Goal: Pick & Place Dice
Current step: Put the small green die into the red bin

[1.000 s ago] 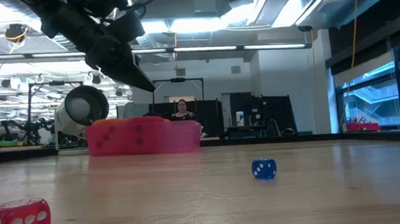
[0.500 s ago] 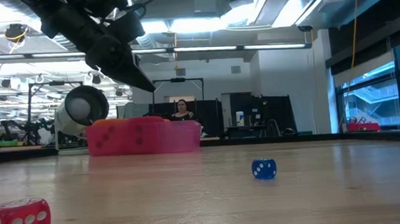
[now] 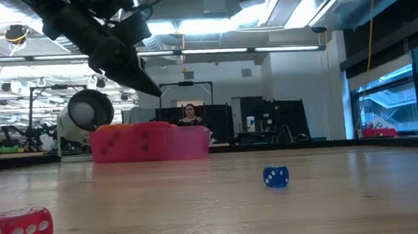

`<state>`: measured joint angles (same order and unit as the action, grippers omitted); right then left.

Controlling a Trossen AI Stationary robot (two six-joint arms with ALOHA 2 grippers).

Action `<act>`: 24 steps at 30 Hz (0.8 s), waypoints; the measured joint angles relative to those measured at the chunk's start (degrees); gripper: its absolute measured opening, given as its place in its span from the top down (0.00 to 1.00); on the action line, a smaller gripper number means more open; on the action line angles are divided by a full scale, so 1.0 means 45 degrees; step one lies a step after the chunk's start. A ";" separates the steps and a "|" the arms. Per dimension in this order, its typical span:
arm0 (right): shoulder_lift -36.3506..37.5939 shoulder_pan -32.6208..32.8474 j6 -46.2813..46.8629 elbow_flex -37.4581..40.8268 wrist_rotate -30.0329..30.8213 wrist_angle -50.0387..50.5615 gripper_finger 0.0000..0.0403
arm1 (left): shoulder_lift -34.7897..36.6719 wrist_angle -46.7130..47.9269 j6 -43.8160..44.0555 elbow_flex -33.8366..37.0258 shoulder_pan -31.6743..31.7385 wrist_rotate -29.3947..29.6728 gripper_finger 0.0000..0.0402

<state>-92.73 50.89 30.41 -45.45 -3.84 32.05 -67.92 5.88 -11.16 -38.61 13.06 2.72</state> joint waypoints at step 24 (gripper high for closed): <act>-0.0047 -0.0024 0.0105 0.0042 0.0851 -0.0013 0.80 | 0.0000 0.0022 -0.0039 0.0000 0.0000 0.0000 0.93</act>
<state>-92.95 50.79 30.88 -45.26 -0.01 31.99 -67.92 5.98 -11.33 -38.61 13.06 2.72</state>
